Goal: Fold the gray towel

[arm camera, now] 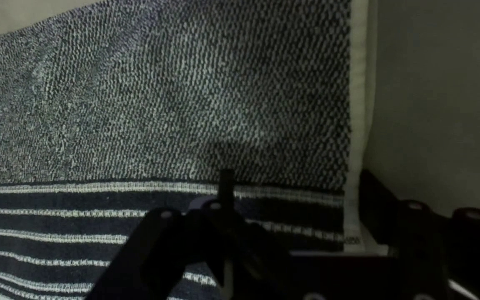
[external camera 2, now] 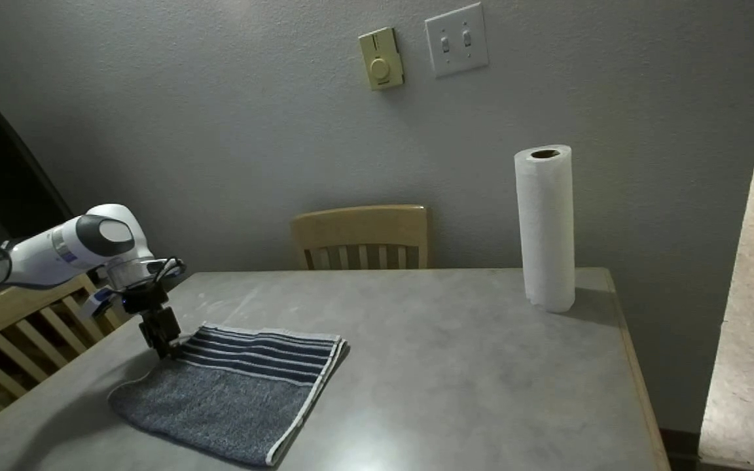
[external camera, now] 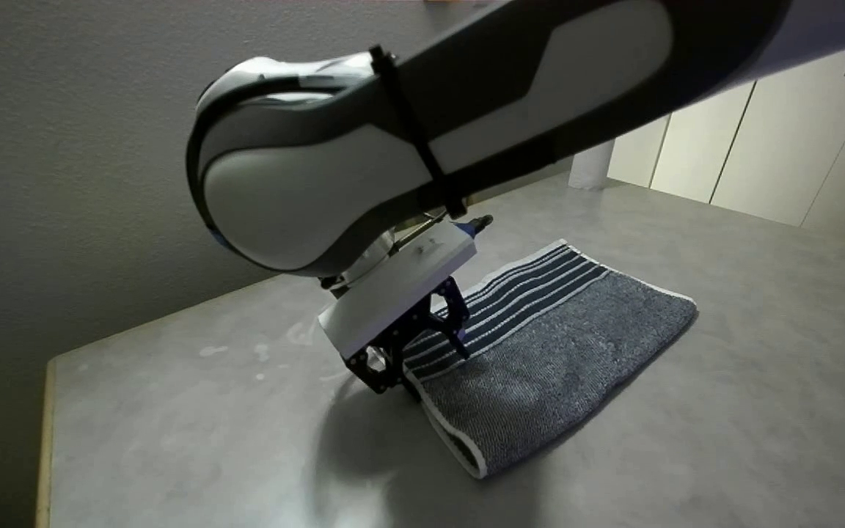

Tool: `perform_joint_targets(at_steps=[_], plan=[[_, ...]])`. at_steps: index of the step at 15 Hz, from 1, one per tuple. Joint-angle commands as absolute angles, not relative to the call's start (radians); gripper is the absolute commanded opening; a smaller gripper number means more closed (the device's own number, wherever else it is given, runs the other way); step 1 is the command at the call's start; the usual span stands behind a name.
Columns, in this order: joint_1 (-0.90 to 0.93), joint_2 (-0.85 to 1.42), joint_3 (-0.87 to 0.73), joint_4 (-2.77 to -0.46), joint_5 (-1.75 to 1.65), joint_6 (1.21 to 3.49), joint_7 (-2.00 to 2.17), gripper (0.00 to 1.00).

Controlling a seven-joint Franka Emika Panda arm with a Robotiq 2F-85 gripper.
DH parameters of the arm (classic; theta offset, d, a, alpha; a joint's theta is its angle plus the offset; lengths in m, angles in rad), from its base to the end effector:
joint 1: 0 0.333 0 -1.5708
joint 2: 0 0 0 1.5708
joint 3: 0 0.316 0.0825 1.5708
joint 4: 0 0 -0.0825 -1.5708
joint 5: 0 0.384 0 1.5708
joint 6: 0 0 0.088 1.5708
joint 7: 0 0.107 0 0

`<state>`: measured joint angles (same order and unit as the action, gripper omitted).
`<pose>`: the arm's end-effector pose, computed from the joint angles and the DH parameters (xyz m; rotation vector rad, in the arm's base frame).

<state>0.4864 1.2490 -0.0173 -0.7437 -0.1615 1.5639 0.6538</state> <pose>0.6709 0.3270 0.1404 2.7326 -0.1948 -0.3721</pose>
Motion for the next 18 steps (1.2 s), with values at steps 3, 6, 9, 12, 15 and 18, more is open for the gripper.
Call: perform_joint_targets(at_steps=[3,6,9,12,15,18], plan=[[0.498,1.288,-0.029,-0.679,-0.176,1.531,0.648,0.79],[0.502,1.296,-0.03,-0.662,-0.175,1.53,0.65,0.55],[0.507,1.302,-0.029,-0.651,-0.172,1.528,0.651,0.38],[0.508,1.305,-0.03,-0.645,-0.172,1.527,0.649,0.35],[0.508,1.306,-0.03,-0.644,-0.172,1.529,0.65,0.32],[0.505,1.305,-0.027,-0.646,-0.17,1.539,0.646,0.01]])
